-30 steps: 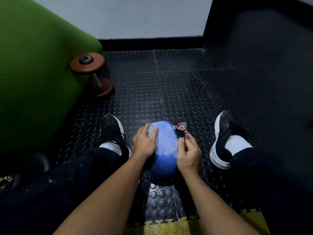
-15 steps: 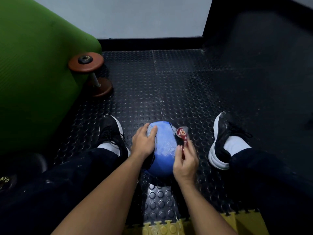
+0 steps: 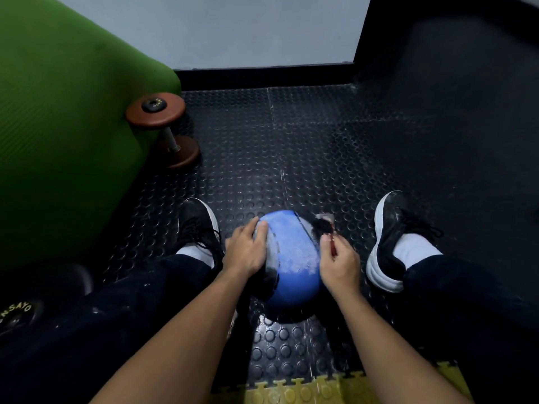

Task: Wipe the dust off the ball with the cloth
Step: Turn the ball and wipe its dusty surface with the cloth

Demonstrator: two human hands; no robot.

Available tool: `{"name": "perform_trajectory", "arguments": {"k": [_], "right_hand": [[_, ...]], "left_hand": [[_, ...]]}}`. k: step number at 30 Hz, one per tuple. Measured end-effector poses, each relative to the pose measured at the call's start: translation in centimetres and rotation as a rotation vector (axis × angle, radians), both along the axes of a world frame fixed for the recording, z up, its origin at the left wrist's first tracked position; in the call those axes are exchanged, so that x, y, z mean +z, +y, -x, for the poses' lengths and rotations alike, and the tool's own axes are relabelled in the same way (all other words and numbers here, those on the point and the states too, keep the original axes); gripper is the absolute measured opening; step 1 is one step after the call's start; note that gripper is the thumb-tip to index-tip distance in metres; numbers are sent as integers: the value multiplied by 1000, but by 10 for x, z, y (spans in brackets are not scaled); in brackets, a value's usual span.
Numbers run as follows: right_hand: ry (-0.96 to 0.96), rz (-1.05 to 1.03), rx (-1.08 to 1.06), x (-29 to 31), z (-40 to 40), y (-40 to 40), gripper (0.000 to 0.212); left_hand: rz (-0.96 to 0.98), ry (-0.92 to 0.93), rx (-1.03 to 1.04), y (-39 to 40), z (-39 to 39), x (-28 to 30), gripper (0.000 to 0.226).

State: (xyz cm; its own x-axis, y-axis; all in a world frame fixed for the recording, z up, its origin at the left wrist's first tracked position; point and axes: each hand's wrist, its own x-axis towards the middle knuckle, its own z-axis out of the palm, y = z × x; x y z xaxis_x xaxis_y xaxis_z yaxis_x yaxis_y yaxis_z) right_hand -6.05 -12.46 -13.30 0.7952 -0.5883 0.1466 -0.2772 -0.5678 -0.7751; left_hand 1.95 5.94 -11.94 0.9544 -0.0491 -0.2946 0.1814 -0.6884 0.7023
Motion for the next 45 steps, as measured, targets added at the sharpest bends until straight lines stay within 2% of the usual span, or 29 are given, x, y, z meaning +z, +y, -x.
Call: {"name": "perform_trajectory", "arguments": {"k": [2, 4, 8, 11, 13, 15, 17, 20, 23, 26, 30, 33, 36, 38, 42, 43, 45], "right_hand": [[157, -67, -87, 1, -6, -7, 36], [260, -113, -82, 6, -15, -11, 37], [289, -123, -8, 15, -31, -16, 38], [221, -118, 25, 13, -30, -9, 36], [50, -82, 6, 7, -17, 5, 32], [-117, -32, 12, -1, 4, 28, 40], [-204, 5, 8, -10, 24, 48, 45], [-179, -53, -119, -20, 37, 49, 51], [-107, -127, -236, -12, 19, 28, 61], [-91, -119, -134, 5, 0, 21, 64], [-207, 2, 62, -2, 13, 30, 49], [-217, 0, -12, -14, 14, 24, 48], [-85, -74, -169, -10, -9, 14, 51], [-86, -58, -112, 1, -18, 12, 48], [-253, 34, 172, 5, -6, 23, 42], [-278, 36, 172, -1, 1, 25, 42], [-280, 9, 36, -15, 10, 24, 44]], "left_hand": [[-56, -4, -26, 6, -2, -2, 66], [-107, -8, -43, 7, -4, 1, 72], [-206, -39, -60, 10, -8, 8, 73], [14, -81, -183, 13, -1, -2, 75], [160, -97, -186, 10, 4, -9, 69], [182, -124, -159, 5, 2, -10, 62], [173, -98, -158, 1, 0, -9, 64], [173, -42, -158, -1, -1, -7, 77], [193, -47, -134, -2, 2, -6, 75], [195, -35, -86, -2, 3, -8, 69], [180, -23, -68, 2, 2, -7, 63], [184, -38, -69, 2, 4, -5, 61], [156, -30, -44, -7, 8, -1, 60], [130, -9, -29, -12, 10, 4, 60], [128, -17, -3, -11, 7, 3, 60], [133, -20, -1, -10, 8, 2, 59], [137, -23, -5, -7, 11, 0, 59]]}}
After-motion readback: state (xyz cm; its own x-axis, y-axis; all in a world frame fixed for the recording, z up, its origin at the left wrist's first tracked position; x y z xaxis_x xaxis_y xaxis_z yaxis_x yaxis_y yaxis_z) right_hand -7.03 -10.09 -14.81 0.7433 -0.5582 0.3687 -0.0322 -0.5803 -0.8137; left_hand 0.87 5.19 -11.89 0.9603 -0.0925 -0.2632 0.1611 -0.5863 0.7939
